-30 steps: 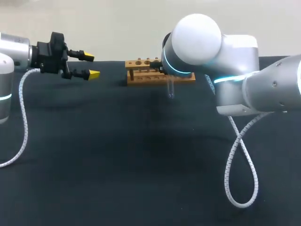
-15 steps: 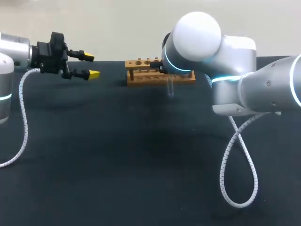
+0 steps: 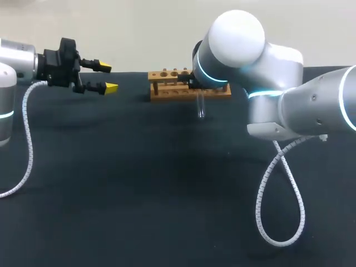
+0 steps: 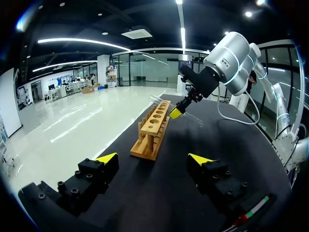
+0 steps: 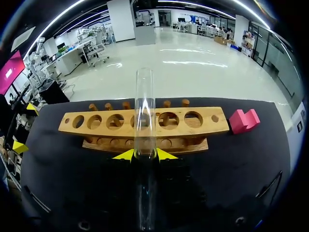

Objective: Grasp the test tube, adjust it, and insert it.

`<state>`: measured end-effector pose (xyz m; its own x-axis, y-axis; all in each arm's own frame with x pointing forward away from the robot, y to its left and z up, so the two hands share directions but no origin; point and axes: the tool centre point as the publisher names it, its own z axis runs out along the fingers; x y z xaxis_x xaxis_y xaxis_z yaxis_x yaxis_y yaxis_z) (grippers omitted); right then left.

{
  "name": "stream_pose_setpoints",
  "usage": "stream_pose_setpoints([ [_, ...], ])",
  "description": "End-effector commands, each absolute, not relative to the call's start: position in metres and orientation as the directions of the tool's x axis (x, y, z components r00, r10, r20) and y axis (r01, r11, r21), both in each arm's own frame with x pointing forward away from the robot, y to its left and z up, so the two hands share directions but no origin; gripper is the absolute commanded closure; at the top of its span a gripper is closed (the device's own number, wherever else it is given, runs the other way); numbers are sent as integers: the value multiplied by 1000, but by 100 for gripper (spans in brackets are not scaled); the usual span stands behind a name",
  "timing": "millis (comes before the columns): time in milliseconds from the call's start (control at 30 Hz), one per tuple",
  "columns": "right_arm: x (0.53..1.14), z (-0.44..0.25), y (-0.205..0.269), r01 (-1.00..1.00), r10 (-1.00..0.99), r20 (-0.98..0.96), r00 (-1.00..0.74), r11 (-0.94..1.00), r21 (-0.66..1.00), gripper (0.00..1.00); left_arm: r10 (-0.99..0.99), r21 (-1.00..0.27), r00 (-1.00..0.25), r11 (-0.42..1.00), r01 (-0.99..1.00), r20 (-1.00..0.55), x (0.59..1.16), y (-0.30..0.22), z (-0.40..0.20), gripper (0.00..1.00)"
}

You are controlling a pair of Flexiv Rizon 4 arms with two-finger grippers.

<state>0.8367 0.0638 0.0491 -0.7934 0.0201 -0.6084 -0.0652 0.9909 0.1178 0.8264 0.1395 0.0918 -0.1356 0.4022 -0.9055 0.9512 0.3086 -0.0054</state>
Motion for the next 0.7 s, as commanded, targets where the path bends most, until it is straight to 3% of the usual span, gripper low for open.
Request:
stream_pose_setpoints([
  [33,837,44,64,-65,21,-600,-800,991,121,100,399,-1,-131,311,951,-907,825,140,91,0],
  [700,834,36,62,-58,34,-564,-825,988,144,100,399,-1,-131,311,951,-907,825,140,91,0],
])
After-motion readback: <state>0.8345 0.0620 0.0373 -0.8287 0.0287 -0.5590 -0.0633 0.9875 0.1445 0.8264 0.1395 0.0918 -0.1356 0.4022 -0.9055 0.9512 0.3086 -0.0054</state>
